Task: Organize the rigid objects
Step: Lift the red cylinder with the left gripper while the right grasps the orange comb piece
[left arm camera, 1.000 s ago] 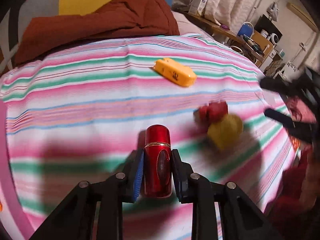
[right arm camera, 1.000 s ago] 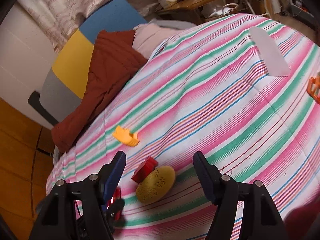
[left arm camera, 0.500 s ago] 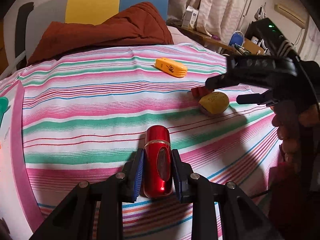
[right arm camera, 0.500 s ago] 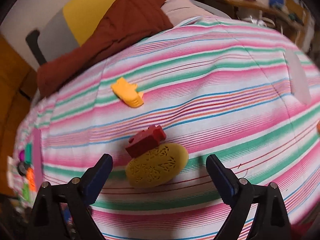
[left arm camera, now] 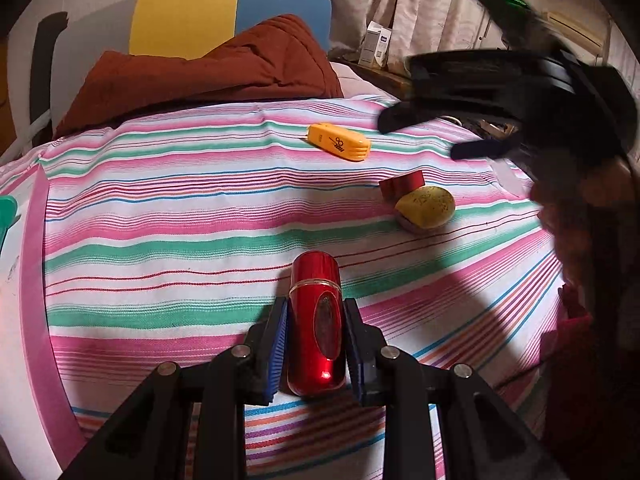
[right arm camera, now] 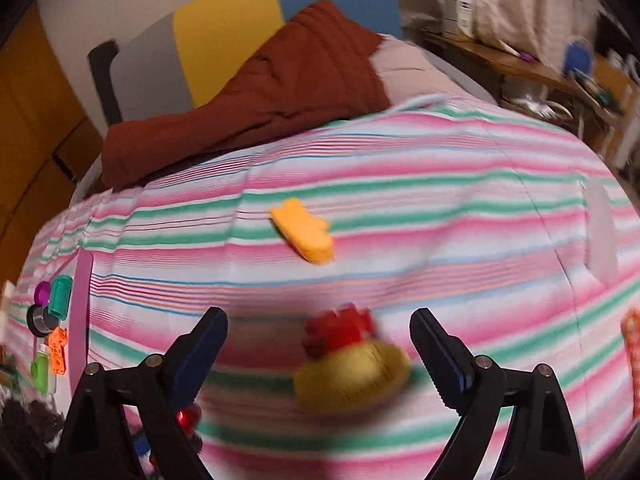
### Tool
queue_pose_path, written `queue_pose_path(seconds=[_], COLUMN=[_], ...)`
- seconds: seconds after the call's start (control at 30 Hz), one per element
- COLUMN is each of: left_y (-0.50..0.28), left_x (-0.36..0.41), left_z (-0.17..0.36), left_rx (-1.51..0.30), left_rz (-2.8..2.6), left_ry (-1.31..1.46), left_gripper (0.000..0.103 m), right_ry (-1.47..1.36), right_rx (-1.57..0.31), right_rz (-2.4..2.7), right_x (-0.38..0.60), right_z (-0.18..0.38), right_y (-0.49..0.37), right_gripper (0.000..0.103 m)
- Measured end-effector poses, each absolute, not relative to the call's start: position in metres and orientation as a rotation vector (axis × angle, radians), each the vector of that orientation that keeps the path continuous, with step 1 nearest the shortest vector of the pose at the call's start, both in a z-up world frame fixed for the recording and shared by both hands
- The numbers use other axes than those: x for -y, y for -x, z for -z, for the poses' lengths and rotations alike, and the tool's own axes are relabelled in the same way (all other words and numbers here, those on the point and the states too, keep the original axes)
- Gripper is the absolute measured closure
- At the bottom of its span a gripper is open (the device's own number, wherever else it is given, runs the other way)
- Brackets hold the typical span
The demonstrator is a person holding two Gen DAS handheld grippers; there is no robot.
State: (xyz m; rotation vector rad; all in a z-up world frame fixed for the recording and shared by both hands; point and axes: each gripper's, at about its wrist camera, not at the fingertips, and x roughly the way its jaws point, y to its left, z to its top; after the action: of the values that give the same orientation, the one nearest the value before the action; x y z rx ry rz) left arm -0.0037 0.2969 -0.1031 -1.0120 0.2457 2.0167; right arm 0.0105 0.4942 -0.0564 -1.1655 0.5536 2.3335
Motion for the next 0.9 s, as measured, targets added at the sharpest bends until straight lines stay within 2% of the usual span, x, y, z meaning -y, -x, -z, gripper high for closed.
queue_pose_path(seconds=[0.07, 0.33, 0.4, 0.43, 0.47, 0.9], left_y=[0.005, 0.008, 0.009, 0.01, 0.011, 0.014], left_x=[-0.296, -0.297, -0.296, -0.296, -0.295, -0.286], left_z=[0.103, 0.106, 0.106, 0.107, 0.107, 0.106], left_rx=[-0.238, -0.2, -0.187, -0.175, -0.168, -0.087], left_rz=[-2.014, -2.004, -1.999, -1.994, -1.992, -1.962], left_ry=[1.013, 1.015, 1.018, 1.021, 1.023, 1.051], left_gripper=[0.077, 0.077, 0.077, 0.077, 0.077, 0.077], right_ry=[1.202, 1.371, 1.421, 1.45, 1.494, 1.712], right_rx=[-0.514, -0.312, -0.274, -0.262, -0.276, -0.274], right_rz=[-2.342, -2.315, -2.296, -2.29, -2.296, -2.458], right_x=[-0.498, -0.511, -0.511, -0.51, -0.507, -0.43], right_z=[0.059, 0.085, 0.094, 0.096, 0.099, 0.097], right_y=[0.013, 0.1, 0.113, 0.116, 0.117, 0.053], right_gripper=[0.016, 0.018, 0.037, 0.068, 0.073, 0.073])
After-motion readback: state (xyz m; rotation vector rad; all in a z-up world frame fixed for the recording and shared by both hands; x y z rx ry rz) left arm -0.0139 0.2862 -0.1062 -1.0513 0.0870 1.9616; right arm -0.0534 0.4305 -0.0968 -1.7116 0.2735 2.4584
